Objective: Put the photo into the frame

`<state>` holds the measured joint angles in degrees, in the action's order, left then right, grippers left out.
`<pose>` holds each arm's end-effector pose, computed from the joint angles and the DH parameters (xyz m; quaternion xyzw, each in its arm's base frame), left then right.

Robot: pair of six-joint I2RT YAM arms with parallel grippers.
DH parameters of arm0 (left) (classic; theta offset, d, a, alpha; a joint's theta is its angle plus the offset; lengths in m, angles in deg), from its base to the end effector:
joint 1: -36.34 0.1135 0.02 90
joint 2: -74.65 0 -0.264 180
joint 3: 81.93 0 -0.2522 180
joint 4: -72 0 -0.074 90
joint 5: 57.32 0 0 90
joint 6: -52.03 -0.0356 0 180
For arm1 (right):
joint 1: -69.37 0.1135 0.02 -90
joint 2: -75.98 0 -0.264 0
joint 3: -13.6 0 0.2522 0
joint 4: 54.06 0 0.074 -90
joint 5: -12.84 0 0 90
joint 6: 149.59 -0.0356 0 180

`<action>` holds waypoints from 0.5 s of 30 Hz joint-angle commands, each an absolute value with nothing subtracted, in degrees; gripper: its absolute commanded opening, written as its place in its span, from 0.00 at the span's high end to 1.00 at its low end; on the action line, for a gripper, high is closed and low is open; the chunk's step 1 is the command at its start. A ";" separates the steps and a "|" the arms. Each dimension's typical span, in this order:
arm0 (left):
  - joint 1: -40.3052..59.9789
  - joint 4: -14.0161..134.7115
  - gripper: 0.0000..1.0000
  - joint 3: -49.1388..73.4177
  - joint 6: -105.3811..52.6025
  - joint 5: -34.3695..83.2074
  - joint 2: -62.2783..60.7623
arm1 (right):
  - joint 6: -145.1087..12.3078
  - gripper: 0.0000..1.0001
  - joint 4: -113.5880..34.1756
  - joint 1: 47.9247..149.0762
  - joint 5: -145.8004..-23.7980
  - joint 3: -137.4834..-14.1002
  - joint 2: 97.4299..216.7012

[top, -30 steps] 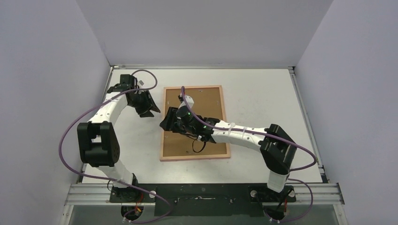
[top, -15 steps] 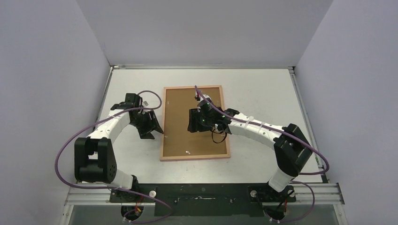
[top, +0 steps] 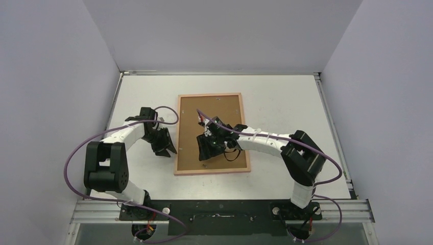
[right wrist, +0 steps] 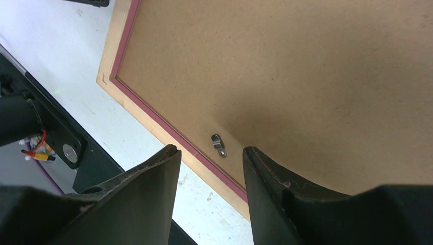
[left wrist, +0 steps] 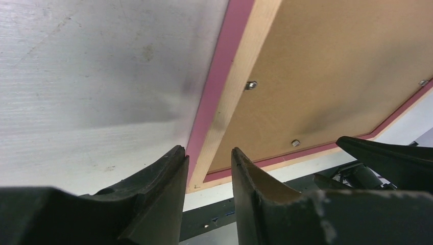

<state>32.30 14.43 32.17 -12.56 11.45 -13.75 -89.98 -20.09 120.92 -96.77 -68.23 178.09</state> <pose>0.2625 -0.0315 0.1753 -0.1659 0.9652 -0.1991 0.0356 0.2237 0.3009 0.1969 -0.2236 0.9123 0.3207 0.1221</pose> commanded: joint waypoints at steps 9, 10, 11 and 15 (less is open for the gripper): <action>32.03 19.97 0.70 33.95 -11.05 10.75 -15.90 | -86.47 0.55 -21.19 123.21 -102.10 -68.14 182.59; 32.04 20.19 0.70 33.95 -10.81 10.59 -16.10 | -86.55 0.55 -21.35 123.19 -102.42 -68.10 182.84; 32.05 20.34 0.70 33.98 -10.67 10.43 -16.20 | -86.72 0.55 -21.46 123.24 -102.59 -68.03 183.09; 31.96 21.18 0.64 34.10 -10.68 9.00 -16.30 | -86.92 0.56 -21.75 123.30 -103.47 -67.81 183.86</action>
